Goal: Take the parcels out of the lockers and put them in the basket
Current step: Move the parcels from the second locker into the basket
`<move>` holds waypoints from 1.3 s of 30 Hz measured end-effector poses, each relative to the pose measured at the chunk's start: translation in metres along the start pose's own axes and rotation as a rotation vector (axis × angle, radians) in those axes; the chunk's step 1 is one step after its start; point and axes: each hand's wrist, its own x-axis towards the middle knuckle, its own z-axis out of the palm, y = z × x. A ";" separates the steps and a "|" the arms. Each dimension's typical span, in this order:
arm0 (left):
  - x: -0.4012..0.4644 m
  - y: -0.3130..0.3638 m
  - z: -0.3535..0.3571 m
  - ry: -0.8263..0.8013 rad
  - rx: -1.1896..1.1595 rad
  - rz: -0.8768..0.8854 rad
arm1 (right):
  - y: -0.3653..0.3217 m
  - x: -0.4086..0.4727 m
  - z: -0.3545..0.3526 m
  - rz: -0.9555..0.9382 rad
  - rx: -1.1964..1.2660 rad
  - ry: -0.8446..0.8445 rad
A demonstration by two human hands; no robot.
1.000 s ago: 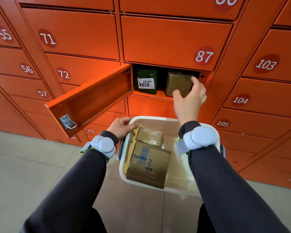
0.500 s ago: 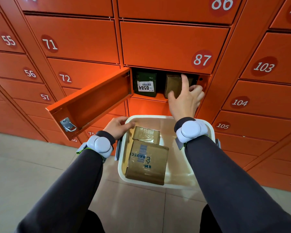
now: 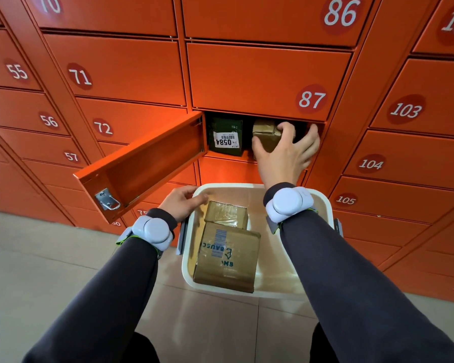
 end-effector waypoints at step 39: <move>0.002 -0.084 0.036 0.056 -0.018 -0.240 | 0.085 -0.125 -0.019 -0.138 0.381 -0.160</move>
